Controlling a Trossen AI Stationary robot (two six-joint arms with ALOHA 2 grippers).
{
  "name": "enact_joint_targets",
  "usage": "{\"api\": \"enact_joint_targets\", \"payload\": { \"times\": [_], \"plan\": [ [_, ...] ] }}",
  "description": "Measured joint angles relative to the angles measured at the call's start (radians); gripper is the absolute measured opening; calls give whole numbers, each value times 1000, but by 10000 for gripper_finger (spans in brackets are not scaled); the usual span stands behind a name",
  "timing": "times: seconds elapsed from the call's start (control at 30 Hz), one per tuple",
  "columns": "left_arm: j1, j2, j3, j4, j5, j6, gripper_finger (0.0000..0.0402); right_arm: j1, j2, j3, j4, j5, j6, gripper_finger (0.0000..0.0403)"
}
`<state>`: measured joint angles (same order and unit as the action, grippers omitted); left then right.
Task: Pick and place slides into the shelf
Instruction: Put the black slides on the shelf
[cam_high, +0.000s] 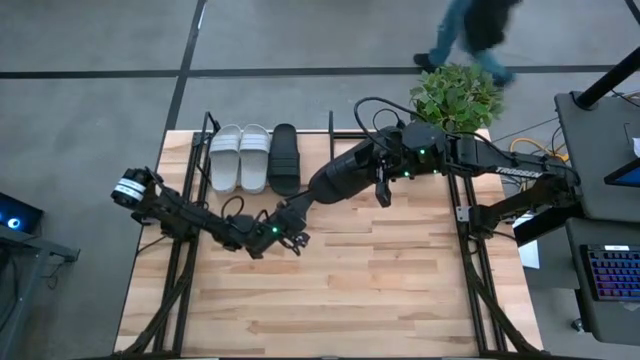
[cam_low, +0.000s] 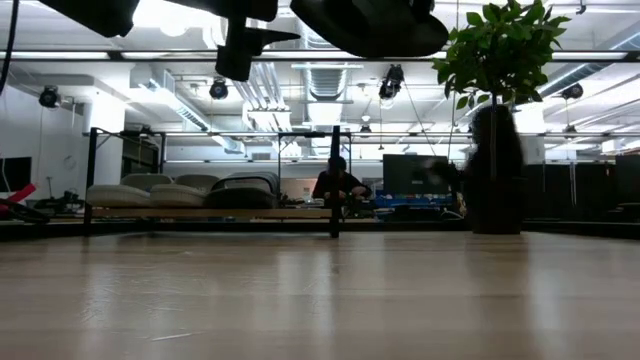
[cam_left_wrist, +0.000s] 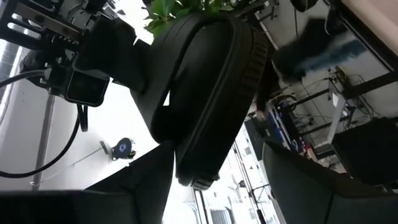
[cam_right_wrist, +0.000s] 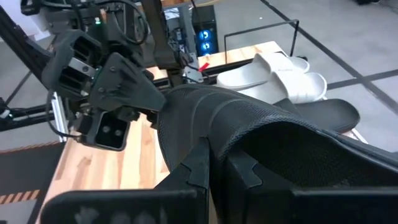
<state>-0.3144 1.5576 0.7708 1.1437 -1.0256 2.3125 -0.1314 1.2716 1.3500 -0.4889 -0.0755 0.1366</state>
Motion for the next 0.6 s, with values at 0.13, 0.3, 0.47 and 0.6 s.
{"api": "enact_joint_targets", "payload": {
  "times": [0.13,0.3,0.47,0.6],
  "plan": [
    [21,0,0,-1,21,0,230,0,6,0,0,-14,16,12],
    [48,0,0,0,36,-2,230,2,18,0,4,-28,24,12],
    [59,0,0,-3,104,-35,230,2,59,6,20,-40,22,12],
    [59,0,-1,-11,102,-57,230,2,98,38,15,-43,-5,12]
  ]
}}
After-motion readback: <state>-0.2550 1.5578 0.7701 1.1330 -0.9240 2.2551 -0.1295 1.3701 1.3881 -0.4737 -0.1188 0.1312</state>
